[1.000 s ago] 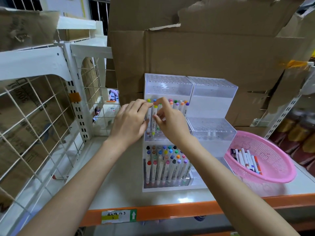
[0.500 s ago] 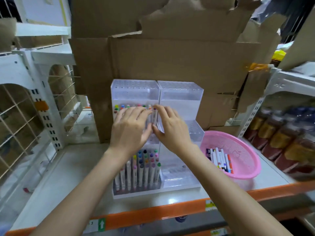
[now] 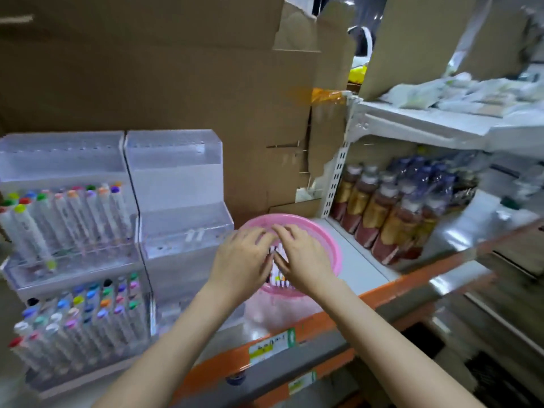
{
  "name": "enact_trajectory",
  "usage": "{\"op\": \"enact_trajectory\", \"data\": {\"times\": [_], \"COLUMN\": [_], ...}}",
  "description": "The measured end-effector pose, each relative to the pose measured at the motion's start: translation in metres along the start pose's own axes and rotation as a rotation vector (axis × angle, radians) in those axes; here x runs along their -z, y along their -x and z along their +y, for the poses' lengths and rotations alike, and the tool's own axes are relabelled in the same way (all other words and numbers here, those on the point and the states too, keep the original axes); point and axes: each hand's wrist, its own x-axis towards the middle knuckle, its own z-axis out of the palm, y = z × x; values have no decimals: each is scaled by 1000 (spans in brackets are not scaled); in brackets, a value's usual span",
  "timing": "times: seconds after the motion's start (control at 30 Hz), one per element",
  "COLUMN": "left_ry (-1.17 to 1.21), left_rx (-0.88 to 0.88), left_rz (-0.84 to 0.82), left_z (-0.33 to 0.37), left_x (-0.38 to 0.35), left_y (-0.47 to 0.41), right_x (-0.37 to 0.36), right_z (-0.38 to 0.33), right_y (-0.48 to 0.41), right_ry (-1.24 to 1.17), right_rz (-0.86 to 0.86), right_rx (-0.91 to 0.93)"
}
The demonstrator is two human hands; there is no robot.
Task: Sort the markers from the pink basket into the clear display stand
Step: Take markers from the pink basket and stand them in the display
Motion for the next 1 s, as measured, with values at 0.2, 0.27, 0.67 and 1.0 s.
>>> {"op": "enact_trajectory", "data": {"times": [0.2, 0.27, 0.67, 1.0], "left_ry": [-19, -44, 136, 349], "left_rx": [160, 235, 511, 733], "left_rz": [-377, -466, -664, -530], "left_z": [22, 23, 12, 5], "left_x": [-53, -66, -110, -113], "left_y": [-25, -30, -49, -57], "right_x": [-14, -20, -48, -61], "right_z": [49, 57, 76, 80], "right_y": [-2, -7, -37, -47], "right_ry": [41, 36, -46, -89], "right_rz": [-209, -259, -450, -450], "right_rx": [-98, -106, -146, -225]}}
